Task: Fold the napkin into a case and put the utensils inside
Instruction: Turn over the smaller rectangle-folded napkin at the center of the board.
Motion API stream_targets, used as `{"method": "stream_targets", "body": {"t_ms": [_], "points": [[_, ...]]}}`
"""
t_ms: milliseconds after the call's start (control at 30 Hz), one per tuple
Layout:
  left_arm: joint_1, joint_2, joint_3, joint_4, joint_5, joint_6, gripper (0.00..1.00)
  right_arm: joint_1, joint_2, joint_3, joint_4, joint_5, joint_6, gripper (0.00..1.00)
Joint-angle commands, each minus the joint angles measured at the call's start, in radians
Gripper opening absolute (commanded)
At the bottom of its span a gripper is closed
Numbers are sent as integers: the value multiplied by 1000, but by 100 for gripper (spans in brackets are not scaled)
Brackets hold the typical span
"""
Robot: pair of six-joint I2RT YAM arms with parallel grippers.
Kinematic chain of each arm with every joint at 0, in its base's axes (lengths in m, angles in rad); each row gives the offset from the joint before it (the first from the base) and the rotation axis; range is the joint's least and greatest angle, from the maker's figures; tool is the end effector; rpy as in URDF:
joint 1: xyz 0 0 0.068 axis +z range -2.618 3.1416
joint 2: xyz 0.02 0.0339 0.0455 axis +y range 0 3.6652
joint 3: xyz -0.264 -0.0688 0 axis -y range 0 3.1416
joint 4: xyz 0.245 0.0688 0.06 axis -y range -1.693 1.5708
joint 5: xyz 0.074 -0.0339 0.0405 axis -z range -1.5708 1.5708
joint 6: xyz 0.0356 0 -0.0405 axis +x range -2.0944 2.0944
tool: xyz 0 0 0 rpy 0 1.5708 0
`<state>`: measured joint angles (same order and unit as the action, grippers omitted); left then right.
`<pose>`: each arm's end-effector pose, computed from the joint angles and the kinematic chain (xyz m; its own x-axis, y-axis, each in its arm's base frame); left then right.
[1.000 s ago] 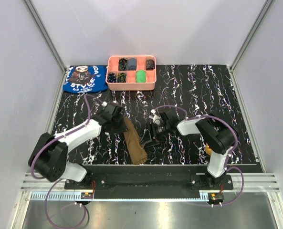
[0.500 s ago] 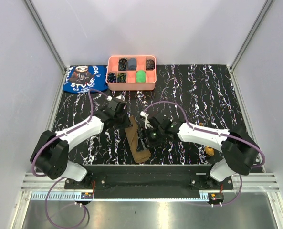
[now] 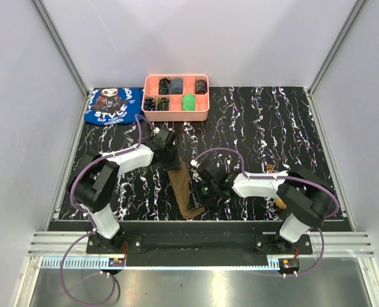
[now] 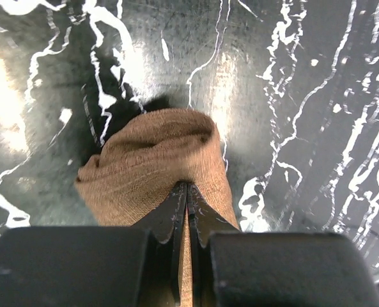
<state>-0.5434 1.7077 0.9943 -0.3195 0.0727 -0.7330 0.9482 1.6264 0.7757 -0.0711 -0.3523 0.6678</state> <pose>0.2868 -0.1763 0.1660 -0.9127 -0.2283 -0.3390 -0.0849 0.9172 -0.3892 0.1686 0.2560 0.1469 -0.9123 -0.2742 -0.3043 -0.4065 0.6975 0.5901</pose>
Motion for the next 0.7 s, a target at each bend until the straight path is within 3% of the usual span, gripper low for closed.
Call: {"method": "stream_targets", "body": {"t_ms": [0, 233, 400, 667], "points": [[14, 29, 43, 50, 3, 37, 5, 8, 58, 13, 28, 111, -95, 38], [57, -88, 58, 13, -1, 40, 11, -43, 104, 138, -120, 185, -247, 37], [83, -60, 142, -26, 42, 55, 14, -77, 67, 209, -232, 188, -339, 38], [103, 26, 155, -23, 4, 44, 11, -77, -2, 284, -309, 98, -274, 41]]}}
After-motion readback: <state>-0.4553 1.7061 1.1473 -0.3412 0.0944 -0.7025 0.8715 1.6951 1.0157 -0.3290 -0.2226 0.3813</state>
